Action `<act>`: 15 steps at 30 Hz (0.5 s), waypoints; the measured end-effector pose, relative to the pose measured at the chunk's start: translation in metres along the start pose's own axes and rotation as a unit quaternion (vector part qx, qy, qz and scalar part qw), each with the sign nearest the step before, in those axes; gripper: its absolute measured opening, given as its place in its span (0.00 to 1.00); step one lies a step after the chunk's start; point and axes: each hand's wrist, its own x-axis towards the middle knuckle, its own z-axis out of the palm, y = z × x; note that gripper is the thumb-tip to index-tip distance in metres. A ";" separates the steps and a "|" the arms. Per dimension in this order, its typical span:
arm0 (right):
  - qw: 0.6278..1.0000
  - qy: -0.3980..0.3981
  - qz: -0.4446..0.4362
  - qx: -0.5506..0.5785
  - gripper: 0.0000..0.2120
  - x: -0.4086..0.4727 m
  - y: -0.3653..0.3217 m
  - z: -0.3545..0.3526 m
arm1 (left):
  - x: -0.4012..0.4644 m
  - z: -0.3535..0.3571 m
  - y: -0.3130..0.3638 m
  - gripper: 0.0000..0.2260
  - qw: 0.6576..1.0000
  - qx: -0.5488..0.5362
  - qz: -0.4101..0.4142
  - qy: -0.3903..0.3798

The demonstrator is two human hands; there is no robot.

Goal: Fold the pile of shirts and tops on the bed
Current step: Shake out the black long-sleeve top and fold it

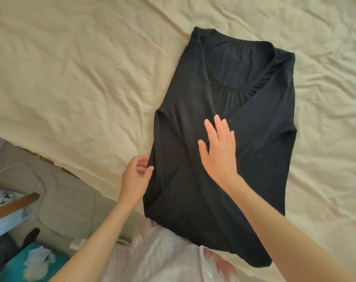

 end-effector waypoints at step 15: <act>0.992 -0.070 0.067 -0.081 0.24 -0.250 0.083 0.070 | -0.077 0.045 -0.109 0.10 0.993 0.052 0.035 0.102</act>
